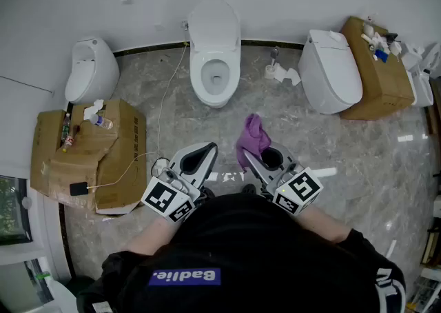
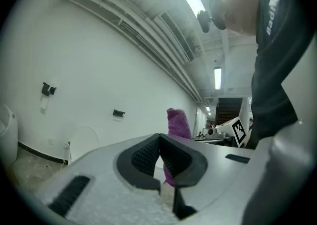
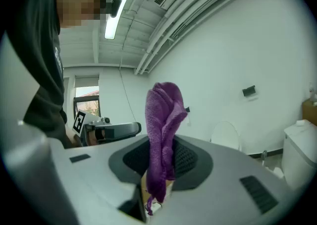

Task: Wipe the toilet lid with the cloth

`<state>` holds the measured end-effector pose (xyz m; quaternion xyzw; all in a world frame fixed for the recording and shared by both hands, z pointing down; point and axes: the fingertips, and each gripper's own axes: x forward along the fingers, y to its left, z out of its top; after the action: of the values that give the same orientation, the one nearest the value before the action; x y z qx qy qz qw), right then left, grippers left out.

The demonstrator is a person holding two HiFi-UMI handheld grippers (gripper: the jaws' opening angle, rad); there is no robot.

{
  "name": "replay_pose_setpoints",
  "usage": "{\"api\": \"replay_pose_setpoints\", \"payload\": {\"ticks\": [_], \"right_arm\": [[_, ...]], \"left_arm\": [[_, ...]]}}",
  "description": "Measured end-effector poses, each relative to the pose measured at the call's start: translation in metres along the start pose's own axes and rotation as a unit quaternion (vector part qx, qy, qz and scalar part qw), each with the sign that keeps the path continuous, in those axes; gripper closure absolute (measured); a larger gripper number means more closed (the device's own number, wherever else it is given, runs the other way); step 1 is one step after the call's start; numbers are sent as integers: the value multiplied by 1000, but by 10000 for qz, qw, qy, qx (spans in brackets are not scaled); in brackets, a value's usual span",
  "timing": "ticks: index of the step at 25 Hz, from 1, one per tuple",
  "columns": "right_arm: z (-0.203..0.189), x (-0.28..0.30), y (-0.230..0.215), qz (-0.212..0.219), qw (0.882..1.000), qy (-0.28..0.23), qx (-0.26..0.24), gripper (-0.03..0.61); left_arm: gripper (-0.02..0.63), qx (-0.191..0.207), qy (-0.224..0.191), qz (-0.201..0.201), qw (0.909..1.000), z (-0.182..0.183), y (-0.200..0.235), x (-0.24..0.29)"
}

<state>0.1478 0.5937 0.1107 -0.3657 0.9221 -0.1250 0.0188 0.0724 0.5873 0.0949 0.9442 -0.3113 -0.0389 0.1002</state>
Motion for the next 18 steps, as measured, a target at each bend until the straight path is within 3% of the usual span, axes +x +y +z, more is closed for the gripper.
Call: {"api": "replay_pose_setpoints", "payload": {"ticks": [18], "right_arm": [[10, -11, -22, 226, 9997, -44, -24, 479]], "left_arm": [[595, 78, 56, 116, 9999, -1, -9, 27]]}}
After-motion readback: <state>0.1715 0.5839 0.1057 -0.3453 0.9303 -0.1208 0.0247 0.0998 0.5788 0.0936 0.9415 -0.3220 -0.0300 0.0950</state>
